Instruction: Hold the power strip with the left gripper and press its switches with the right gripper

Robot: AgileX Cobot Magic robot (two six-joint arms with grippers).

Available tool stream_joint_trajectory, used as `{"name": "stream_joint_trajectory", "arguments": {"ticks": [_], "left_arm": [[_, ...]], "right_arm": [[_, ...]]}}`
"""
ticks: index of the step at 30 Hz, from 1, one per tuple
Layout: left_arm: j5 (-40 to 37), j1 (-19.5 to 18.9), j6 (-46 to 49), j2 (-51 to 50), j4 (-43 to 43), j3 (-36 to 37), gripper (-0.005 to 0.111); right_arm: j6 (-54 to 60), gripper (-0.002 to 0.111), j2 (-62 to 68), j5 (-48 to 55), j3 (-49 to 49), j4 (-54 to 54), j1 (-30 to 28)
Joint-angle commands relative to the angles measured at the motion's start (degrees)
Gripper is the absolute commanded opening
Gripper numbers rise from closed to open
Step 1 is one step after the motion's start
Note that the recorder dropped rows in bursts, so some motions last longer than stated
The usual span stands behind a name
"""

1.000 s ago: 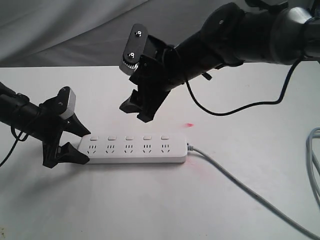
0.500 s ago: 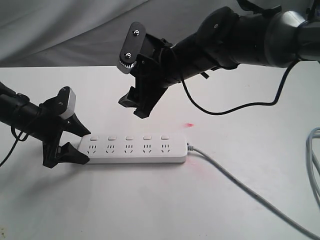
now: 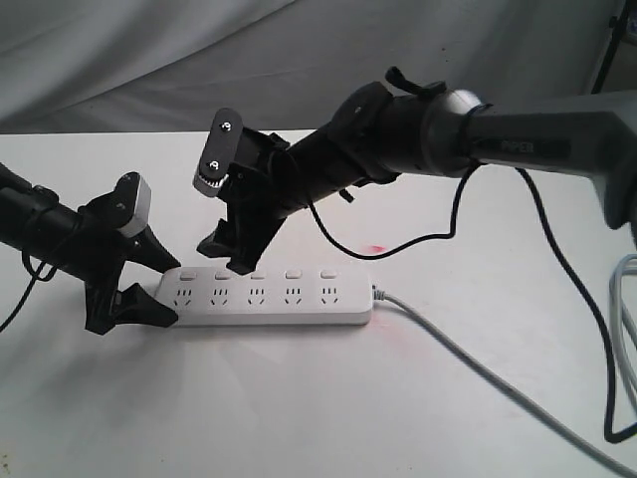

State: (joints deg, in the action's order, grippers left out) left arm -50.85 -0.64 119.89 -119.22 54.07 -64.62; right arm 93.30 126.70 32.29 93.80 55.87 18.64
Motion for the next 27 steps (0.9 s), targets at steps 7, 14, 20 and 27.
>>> {"name": "stream_joint_trajectory", "arguments": {"ticks": [7, 14, 20, 27], "left_arm": [[-0.1, 0.3, 0.1, 0.0, 1.0, -0.3, 0.0], [-0.1, 0.3, 0.1, 0.0, 1.0, -0.3, 0.0], [-0.1, 0.3, 0.1, 0.0, 1.0, -0.3, 0.0], [-0.1, 0.3, 0.1, 0.0, 1.0, -0.3, 0.0]], "right_arm": [[-4.3, 0.069, 10.5, 8.4, 14.1, 0.2, 0.1], [-4.3, 0.069, 11.5, 7.5, 14.9, -0.6, 0.1], [-3.9, 0.069, 11.5, 7.3, 14.9, -0.7, 0.1], [-3.9, 0.069, 11.5, 6.7, 14.9, -0.7, 0.1]]}}
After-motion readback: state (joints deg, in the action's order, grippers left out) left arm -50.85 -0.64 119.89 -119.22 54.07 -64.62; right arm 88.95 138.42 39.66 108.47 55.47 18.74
